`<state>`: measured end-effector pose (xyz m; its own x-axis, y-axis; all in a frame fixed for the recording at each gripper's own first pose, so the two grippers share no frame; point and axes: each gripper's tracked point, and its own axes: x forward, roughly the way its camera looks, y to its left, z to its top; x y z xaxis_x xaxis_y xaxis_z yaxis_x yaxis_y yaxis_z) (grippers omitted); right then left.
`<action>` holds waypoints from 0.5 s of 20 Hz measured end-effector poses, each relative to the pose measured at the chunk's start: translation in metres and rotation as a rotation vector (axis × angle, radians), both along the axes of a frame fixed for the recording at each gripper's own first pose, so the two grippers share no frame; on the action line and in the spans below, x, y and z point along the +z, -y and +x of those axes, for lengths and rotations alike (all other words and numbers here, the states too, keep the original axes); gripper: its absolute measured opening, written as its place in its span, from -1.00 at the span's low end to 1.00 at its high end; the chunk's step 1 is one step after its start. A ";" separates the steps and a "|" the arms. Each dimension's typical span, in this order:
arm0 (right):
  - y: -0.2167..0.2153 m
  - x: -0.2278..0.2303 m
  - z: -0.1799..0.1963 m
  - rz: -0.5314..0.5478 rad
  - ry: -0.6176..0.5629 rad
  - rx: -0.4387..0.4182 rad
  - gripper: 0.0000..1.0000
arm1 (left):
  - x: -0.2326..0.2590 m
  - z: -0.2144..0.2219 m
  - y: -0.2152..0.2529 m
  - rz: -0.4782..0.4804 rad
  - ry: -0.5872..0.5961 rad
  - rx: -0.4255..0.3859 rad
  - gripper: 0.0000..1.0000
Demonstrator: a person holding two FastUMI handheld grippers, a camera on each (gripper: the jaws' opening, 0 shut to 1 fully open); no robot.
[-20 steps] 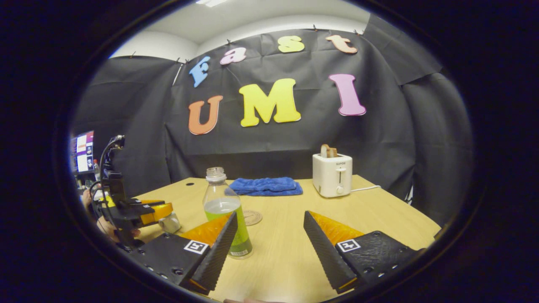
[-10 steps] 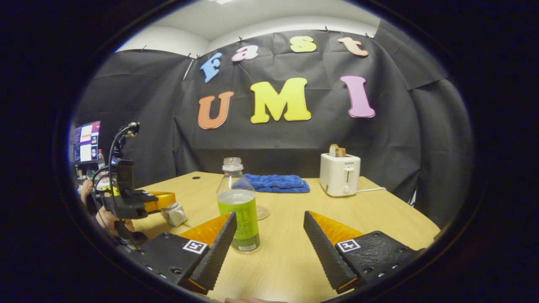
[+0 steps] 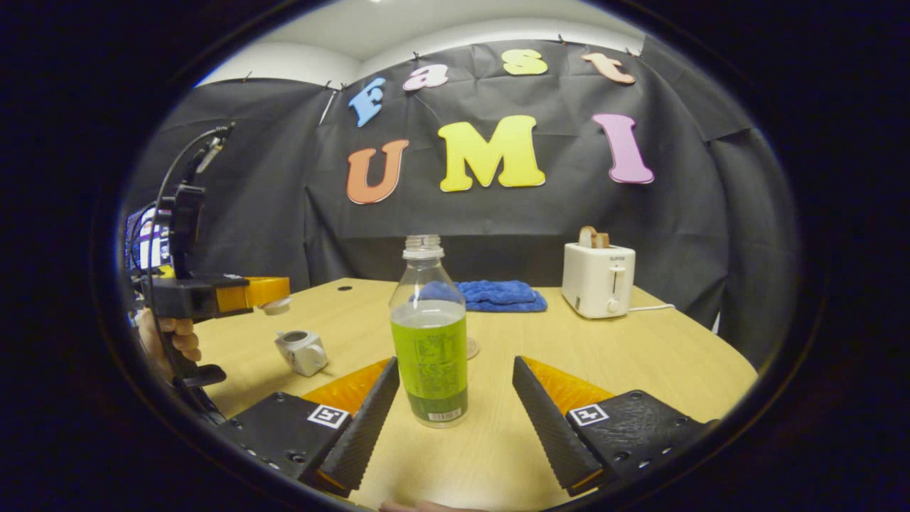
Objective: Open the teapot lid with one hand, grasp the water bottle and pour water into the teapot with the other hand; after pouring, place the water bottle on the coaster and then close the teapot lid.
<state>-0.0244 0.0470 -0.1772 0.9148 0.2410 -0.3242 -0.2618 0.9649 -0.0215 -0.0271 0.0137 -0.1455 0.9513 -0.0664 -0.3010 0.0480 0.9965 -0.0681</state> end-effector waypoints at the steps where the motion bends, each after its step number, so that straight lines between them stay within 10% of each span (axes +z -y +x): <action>1: -0.006 -0.001 0.004 -0.004 0.005 0.013 0.92 | 0.007 -0.004 -0.001 0.001 0.002 0.004 -0.94; 10: -0.030 -0.029 0.036 -0.021 -0.002 0.023 0.84 | 0.039 -0.031 -0.004 0.033 0.039 -0.002 -0.94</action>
<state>0.0114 0.0770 -0.2059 0.9083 0.2552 -0.3313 -0.2841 0.9579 -0.0410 -0.0581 0.0175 -0.1064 0.9623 -0.0592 -0.2656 0.0522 0.9981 -0.0334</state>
